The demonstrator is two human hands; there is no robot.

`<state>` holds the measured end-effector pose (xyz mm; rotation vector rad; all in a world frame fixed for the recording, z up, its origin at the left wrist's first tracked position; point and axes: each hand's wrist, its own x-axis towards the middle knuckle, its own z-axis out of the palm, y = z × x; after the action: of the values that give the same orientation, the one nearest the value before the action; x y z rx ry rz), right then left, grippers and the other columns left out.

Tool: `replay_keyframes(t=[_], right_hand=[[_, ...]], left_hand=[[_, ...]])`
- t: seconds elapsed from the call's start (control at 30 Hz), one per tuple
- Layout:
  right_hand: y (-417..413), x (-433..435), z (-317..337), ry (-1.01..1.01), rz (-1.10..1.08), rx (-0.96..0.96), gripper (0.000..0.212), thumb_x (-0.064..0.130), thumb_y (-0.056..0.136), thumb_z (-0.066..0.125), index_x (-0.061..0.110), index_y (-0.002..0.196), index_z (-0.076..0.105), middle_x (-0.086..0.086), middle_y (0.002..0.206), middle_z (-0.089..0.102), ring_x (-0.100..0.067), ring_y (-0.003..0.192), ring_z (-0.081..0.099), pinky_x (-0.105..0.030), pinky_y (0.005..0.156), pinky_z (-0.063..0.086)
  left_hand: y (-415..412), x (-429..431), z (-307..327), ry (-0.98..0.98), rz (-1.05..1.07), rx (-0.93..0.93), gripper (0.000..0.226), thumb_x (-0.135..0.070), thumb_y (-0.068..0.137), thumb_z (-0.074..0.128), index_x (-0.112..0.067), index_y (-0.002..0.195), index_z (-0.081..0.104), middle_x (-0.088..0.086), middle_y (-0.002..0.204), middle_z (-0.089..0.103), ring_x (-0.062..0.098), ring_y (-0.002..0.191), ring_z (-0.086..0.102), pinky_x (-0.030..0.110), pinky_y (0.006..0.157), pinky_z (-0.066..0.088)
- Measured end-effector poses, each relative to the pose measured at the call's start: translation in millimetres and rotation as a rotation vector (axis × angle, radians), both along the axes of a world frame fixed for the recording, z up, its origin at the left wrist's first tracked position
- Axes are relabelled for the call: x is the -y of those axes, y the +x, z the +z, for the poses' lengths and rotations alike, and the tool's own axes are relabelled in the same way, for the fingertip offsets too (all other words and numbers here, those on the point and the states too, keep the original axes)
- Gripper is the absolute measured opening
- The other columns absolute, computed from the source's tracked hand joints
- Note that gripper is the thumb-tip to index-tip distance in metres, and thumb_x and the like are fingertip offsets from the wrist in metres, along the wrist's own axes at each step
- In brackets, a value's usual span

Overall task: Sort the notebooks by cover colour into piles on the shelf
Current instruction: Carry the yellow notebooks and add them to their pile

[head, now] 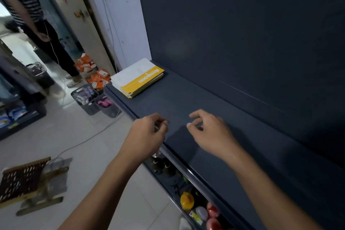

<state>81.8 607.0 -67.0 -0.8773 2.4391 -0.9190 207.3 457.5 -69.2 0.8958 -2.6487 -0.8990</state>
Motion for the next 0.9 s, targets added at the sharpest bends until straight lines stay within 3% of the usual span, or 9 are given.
replay_keyframes(t=[0.2,0.37,0.5,0.63,0.9], right_hand=[[-26,67,-5,0.01,-0.034,0.022,0.031,0.04,0.098,0.056,0.029,0.127,0.059,0.022,0.094,0.061,-0.013,0.105,0.064,-0.043,0.094,0.054],[-29,138,-3,0.035,-0.046,0.0,0.031,0.038,0.098,0.057,0.028,0.127,0.06,0.015,0.108,0.07,-0.014,0.11,0.065,-0.037,0.096,0.053],[-22,200,-3,0.004,-0.081,0.003,0.031,0.036,0.099,0.057,0.026,0.128,0.06,0.014,0.108,0.069,-0.011,0.106,0.064,-0.034,0.092,0.053],[-8,259,-9,-0.017,-0.218,-0.008,0.028,0.032,0.097,0.061,0.023,0.123,0.061,0.008,0.106,0.07,-0.016,0.105,0.065,-0.035,0.093,0.053],[-12,314,-16,0.054,-0.379,-0.02,0.04,0.03,0.099,0.058,0.016,0.137,0.056,-0.002,0.131,0.062,-0.022,0.12,0.06,-0.034,0.098,0.046]], left_hand=[[-27,75,1,-0.002,-0.038,0.022,0.017,-0.028,0.101,0.052,-0.029,0.1,0.069,-0.016,0.082,0.072,-0.005,0.067,0.068,0.015,0.062,0.049],[-26,147,-10,-0.023,-0.017,0.028,0.017,-0.032,0.1,0.053,-0.031,0.101,0.07,-0.016,0.08,0.072,-0.002,0.073,0.067,0.024,0.069,0.053],[-22,211,-13,-0.007,-0.04,0.014,0.014,-0.031,0.1,0.053,-0.032,0.1,0.067,-0.013,0.083,0.072,-0.001,0.075,0.067,0.02,0.065,0.05],[-29,277,-8,0.019,-0.083,-0.047,0.013,-0.029,0.099,0.055,-0.032,0.102,0.068,-0.017,0.078,0.07,-0.003,0.069,0.066,0.026,0.068,0.053],[-66,349,-14,0.027,-0.251,-0.053,0.014,-0.028,0.098,0.057,-0.027,0.101,0.071,-0.015,0.081,0.07,0.004,0.074,0.067,0.032,0.074,0.057]])
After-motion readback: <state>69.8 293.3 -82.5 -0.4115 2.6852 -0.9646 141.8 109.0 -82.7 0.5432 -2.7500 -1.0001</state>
